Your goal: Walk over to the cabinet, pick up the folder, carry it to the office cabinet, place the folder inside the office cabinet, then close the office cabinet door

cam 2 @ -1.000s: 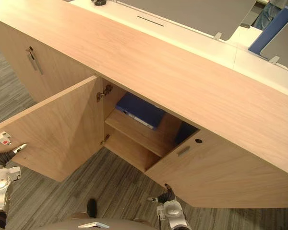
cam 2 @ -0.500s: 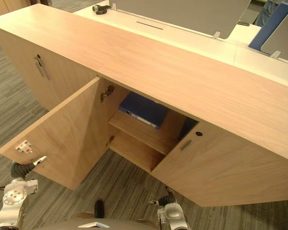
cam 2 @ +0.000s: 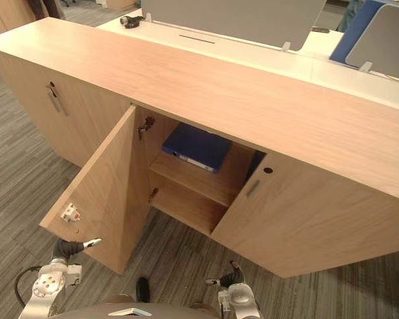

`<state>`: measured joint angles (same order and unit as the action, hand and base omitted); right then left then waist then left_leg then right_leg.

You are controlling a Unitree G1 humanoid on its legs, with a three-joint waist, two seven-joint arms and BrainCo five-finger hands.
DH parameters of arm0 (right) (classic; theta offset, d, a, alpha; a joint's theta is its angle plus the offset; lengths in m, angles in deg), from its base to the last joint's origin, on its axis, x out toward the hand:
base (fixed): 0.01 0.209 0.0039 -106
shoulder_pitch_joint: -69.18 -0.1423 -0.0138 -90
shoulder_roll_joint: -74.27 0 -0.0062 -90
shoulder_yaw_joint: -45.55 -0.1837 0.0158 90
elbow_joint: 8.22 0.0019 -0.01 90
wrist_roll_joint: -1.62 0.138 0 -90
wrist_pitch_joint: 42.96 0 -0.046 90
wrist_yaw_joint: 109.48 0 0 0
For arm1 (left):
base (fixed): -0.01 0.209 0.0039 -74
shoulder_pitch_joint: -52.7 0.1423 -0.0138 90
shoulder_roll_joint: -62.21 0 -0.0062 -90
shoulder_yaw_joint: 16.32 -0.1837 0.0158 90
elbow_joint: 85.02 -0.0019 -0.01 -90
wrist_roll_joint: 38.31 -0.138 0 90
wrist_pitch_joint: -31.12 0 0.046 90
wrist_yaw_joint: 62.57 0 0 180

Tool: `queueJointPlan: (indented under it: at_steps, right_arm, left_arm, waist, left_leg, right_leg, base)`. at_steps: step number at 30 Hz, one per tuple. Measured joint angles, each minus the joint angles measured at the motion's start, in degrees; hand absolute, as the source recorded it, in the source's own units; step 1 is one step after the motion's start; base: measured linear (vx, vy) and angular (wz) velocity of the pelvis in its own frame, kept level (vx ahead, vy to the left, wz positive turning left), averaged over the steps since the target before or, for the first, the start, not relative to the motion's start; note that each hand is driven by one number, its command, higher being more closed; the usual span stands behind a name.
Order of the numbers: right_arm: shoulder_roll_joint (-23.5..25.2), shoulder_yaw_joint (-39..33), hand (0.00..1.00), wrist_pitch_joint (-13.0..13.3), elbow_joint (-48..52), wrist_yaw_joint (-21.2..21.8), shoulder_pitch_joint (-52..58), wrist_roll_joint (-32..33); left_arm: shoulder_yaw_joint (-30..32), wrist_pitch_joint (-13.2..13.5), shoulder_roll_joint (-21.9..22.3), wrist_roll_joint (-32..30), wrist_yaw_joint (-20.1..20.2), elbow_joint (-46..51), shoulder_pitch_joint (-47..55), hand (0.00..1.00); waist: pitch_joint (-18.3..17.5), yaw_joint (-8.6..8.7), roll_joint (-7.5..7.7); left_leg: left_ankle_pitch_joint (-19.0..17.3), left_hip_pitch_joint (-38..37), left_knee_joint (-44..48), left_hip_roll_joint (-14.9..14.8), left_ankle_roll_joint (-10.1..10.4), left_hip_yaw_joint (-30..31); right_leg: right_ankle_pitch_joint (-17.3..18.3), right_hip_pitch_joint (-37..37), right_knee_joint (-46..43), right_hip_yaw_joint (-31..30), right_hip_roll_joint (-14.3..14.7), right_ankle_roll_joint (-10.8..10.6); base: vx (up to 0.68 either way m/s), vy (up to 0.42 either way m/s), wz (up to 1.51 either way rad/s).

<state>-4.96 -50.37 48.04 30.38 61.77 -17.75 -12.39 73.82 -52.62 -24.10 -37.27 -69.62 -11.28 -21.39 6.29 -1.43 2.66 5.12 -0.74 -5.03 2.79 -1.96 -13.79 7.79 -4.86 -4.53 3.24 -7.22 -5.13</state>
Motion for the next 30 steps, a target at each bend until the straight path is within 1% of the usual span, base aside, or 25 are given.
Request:
queueJointPlan:
  at_steps: [2, 5, 6, 7, 8, 9, 10, 11, 12, 13, 14, 15, 16, 17, 18, 20, 21, 22, 23, 24, 25, 27, 28, 29, 30]
  right_arm:
    - [0.38, 0.04, 0.00, 0.00, 0.54, 0.01, 0.48, 0.01]
    - [0.34, 0.02, 0.00, -0.01, 1.06, 0.00, 0.80, 0.01]
    - [0.32, 0.02, 0.00, -0.01, 1.25, -0.01, 0.84, 0.01]
    - [0.33, 0.03, 0.00, -0.01, 1.43, -0.01, 0.87, 0.01]
    - [0.78, 0.11, 0.00, 0.02, 1.50, -0.06, 1.58, 0.01]
    - [0.08, 0.05, 0.00, -0.03, 1.59, -0.06, 1.19, 0.03]
    - [0.15, 0.12, 0.00, -0.13, 1.70, -0.05, 0.85, 0.02]
    - [0.32, 0.21, 0.00, -0.15, 1.86, -0.05, 0.98, 0.02]
    - [1.86, 0.16, 0.00, 0.02, 1.64, -0.08, 1.82, 0.02]
    - [1.44, 0.43, 0.00, -0.08, 1.80, -0.07, 0.79, 0.05]
    - [1.58, 0.63, 0.00, -0.14, 1.60, -0.13, 0.74, 0.04]
    - [1.45, 1.26, 0.00, -0.25, 1.50, -0.03, 1.34, 0.07]
    - [1.50, 1.01, 0.00, -0.20, 1.58, -0.06, 1.66, 0.27]
    - [1.16, 1.03, 0.00, -0.24, 1.53, -0.10, 1.65, 0.09]
    - [1.02, 1.04, 0.00, -0.20, 1.55, -0.14, 1.88, 0.09]
    - [1.07, 0.75, 0.00, -0.16, 1.58, -0.15, 2.52, 0.10]
    - [1.08, 0.65, 0.00, -0.16, 1.58, -0.15, 2.66, 0.09]
    - [1.07, 0.66, 0.00, -0.17, 1.58, -0.15, 2.66, 0.09]
    - [1.20, 0.69, 0.00, -0.17, 1.58, -0.15, 2.73, 0.10]
    - [1.25, 0.68, 0.00, -0.16, 1.64, -0.16, 2.86, 0.10]
    - [1.12, 0.66, 0.00, -0.17, 1.71, -0.14, 2.76, 0.12]
    - [0.89, 0.10, 0.00, -0.15, 2.92, -0.17, 2.88, 0.13]
    - [0.66, 0.13, 0.00, -0.14, 3.20, -0.15, 2.86, 0.13]
    - [0.65, 0.14, 0.00, -0.14, 3.18, -0.17, 2.87, 0.12]
    - [0.65, 0.14, 0.00, -0.15, 3.17, -0.16, 2.87, 0.12]
  left_arm:
    - [-0.11, -0.04, 0.00, 0.12, -0.13, 0.00, 0.16, 0.00]
    - [-0.91, -0.13, 0.06, 1.18, -0.26, 0.00, 0.23, 0.00]
    - [-1.63, -0.15, 0.08, 1.27, -0.37, 0.00, 0.22, 0.00]
    - [-2.14, -0.16, 0.09, 1.48, -0.40, 0.00, 0.23, 0.00]
    - [-2.93, -0.18, 0.15, 1.71, -0.41, 0.01, 0.27, 0.00]
    - [-4.15, -0.13, 0.35, 1.99, -0.42, 0.15, 0.42, 0.00]
    - [-6.31, -0.11, 0.37, 2.20, -0.40, 0.28, 0.95, 0.00]
    - [-7.13, -0.11, 0.37, 2.20, -0.38, 0.39, 0.98, 0.00]
    - [-8.22, -0.21, -0.06, 2.22, -0.14, 0.86, 1.02, 0.00]
    - [-9.79, -0.18, 0.85, 2.26, -0.07, 1.99, 1.52, 0.00]
    - [-10.86, -0.04, 0.89, 2.23, 0.18, 2.16, 1.48, 0.00]
    - [-11.75, -0.78, 1.71, 2.28, 0.12, 1.89, 1.59, 0.00]
    - [-11.95, -1.16, 2.18, 2.27, 0.30, 1.86, 1.60, 0.00]
    - [-12.83, -1.29, 2.66, 2.26, 0.45, 1.92, 1.34, 0.00]
    - [-14.03, -1.26, 2.76, 2.31, 1.50, 2.06, 0.50, 0.00]
    - [-15.88, -0.71, 2.79, 2.31, 3.18, 3.11, -1.20, 0.00]
    - [-16.98, -0.14, 2.96, 2.38, 4.03, 4.65, -2.16, 0.00]
    - [-17.46, 0.27, 3.22, 2.41, 4.26, 4.77, -2.84, 0.00]
    - [-18.01, 0.54, 3.72, 2.42, 4.47, 4.77, -4.06, 0.00]
    - [-18.36, 0.55, 3.93, 2.48, 4.81, 4.71, -5.37, 0.00]
    - [-18.40, 0.55, 4.12, 2.54, 4.80, 4.61, -6.08, 0.00]
    - [-19.04, 0.56, 4.44, 2.64, 4.79, 4.40, -8.03, 0.00]
    - [-19.29, 0.56, 4.37, 2.64, 4.75, 4.29, -9.06, 0.00]
    - [-19.35, 0.57, 4.34, 2.64, 4.69, 4.22, -9.86, 0.00]
    - [-19.36, 0.57, 4.32, 2.64, 4.65, 4.11, -10.29, 0.00]
  waist:
    - [-0.07, 0.10, -0.14]
    - [-0.12, 0.85, -0.24]
    - [-0.40, 1.28, -0.44]
    - [-0.74, 1.62, -0.49]
    - [-1.25, 2.04, 0.24]
    - [-1.66, 1.74, -1.03]
    - [-1.78, 2.24, -1.58]
    - [-1.85, 2.79, -1.47]
    - [-2.92, 3.48, 1.68]
    - [-3.23, 2.21, -0.59]
    - [-2.89, 2.29, -1.03]
    - [-3.62, 2.85, -0.89]
    - [-3.87, 3.29, -1.63]
    - [-4.59, 3.91, -2.25]
    - [-4.72, 4.49, -2.48]
    - [-5.00, 4.87, -2.28]
    - [-5.06, 4.81, -2.21]
    - [-5.08, 4.78, -2.22]
    - [-5.20, 4.82, -2.03]
    - [-5.36, 5.04, -1.82]
    - [-5.40, 4.96, -1.67]
    - [-5.21, 5.47, -2.88]
    - [-4.94, 5.70, -3.14]
    - [-4.76, 6.01, -3.08]
    - [-4.65, 6.20, -2.94]
  left_leg:
    - [-0.15, 0.00, 0.01, 0.19, -0.20, -1.03]
    - [-0.19, 0.04, 0.02, 0.66, -0.22, -2.34]
    - [-0.39, 0.61, 0.05, 0.73, -0.34, -3.08]
    - [-0.99, 1.19, 0.09, 0.74, 0.01, -3.75]
    - [-0.91, 2.49, 1.39, 0.97, -0.96, -4.54]
    - [-1.80, 3.49, 3.93, 0.46, -2.56, -5.04]
    - [-2.20, 1.79, 0.03, 0.96, -2.17, -7.96]
    - [-2.89, 1.99, 0.06, 1.14, -1.09, -8.72]
    - [-5.05, 6.37, 13.57, 1.15, -6.43, -9.27]
    - [-15.81, 8.90, 24.30, -3.12, -5.69, -6.26]
    - [-17.91, 9.32, 25.44, -4.44, -3.35, -7.53]
    - [-18.55, 8.01, 24.02, -5.17, -2.81, -10.50]
    - [-18.42, 7.60, 22.91, -5.24, -2.65, -11.15]
    - [-17.58, 6.73, 19.68, -5.23, -2.02, -11.58]
    - [-16.47, 5.39, 16.35, -5.20, -0.98, -11.84]
    - [-14.80, 4.08, 12.65, -4.42, 0.20, -11.92]
    - [-12.43, 3.86, 10.64, -3.37, 0.09, -11.86]
    - [-11.21, 3.80, 9.92, -2.80, -0.08, -11.86]
    - [-9.61, 3.76, 8.83, -1.38, -0.78, -11.57]
    - [-8.79, 3.71, 7.72, 0.10, -2.01, -11.58]
    - [-8.38, 3.62, 7.22, 0.49, -2.50, -11.56]
    - [-6.70, 3.16, 4.54, 1.18, -2.69, -11.12]
    - [-5.47, 1.63, 1.72, 1.91, -2.63, -10.60]
    - [-4.37, 0.50, -0.05, 2.37, -2.42, -9.68]
    - [-4.24, 0.21, -0.05, 2.35, -2.36, -9.61]
  right_leg:
    - [-0.07, 0.75, -0.44, -1.22, -0.18, 0.11]
    - [-0.01, 1.96, -1.58, -2.72, -0.52, 0.32]
    - [0.75, 3.17, -2.41, -3.14, -0.55, 1.53]
    - [1.13, 4.02, -2.58, -3.69, -0.58, 2.15]
    - [1.54, 5.64, -2.59, -4.93, -1.72, 2.79]
    - [1.40, 6.76, -2.98, -5.85, -1.13, 2.82]
    - [1.36, 7.33, -2.39, -7.37, -0.81, 3.82]
    - [1.88, 7.71, -2.37, -7.79, -0.95, 4.86]
    - [2.01, 10.43, -2.64, -9.15, -4.54, 4.24]
    - [1.27, 12.66, -4.03, -10.78, -1.91, 3.49]
    - [0.72, 12.28, -4.08, -12.06, -1.11, 3.14]
    - [-0.50, 12.46, -3.69, -13.59, -0.63, 2.36]
    - [-1.26, 12.54, -3.61, -13.41, -0.16, 1.97]
    - [-2.76, 12.32, -3.52, -13.21, 1.58, 1.76]
    - [-4.00, 11.00, -2.23, -12.79, 3.64, 1.46]
    - [-5.94, 8.66, 0.65, -11.89, 5.11, 1.66]
    - [-7.20, 7.59, 2.13, -11.94, 5.23, 1.79]
    - [-7.63, 7.15, 2.59, -11.96, 5.17, 2.00]
    - [-8.10, 6.26, 3.11, -11.96, 4.71, 2.13]
    - [-7.78, 5.46, 3.31, -11.63, 4.06, 2.01]
    - [-7.57, 5.48, 3.60, -11.61, 3.66, 1.53]
    - [-7.64, 6.23, 2.82, -11.67, 3.71, 1.25]
    - [-7.22, 6.10, 2.15, -11.57, 3.70, 0.79]
    - [-6.47, 5.90, 1.21, -11.06, 3.74, 0.29]
    - [-6.09, 5.89, 0.80, -10.47, 3.71, 0.16]
  base:
    - [-0.02, 0.054, -0.27]
    - [-0.03, 0.065, -0.20]
    - [-0.05, 0.070, -0.19]
    - [-0.05, 0.100, -0.18]
    - [-0.02, 0.112, -0.31]
    - [0.03, 0.152, -0.62]
    - [0.03, 0.128, -0.59]
    - [0.00, 0.185, -0.53]
    - [-0.05, 0.169, -0.92]
    - [-0.03, 0.134, -1.18]
    - [-0.07, 0.080, -1.45]
    - [-0.07, 0.069, -0.83]
    - [-0.11, 0.147, -0.73]
    - [-0.13, 0.207, -0.45]
    - [-0.11, 0.179, -0.36]
    - [-0.06, 0.115, -0.25]
    - [-0.07, 0.106, -0.32]
    - [-0.09, 0.075, -0.37]
    - [-0.07, 0.040, -0.29]
    - [-0.03, 0.015, -0.26]
    - [-0.02, 0.004, -0.13]
    - [-0.04, 0.005, 0.07]
    - [-0.07, -0.019, 0.27]
    - [-0.06, -0.036, 0.28]
    - [-0.06, -0.062, 0.28]
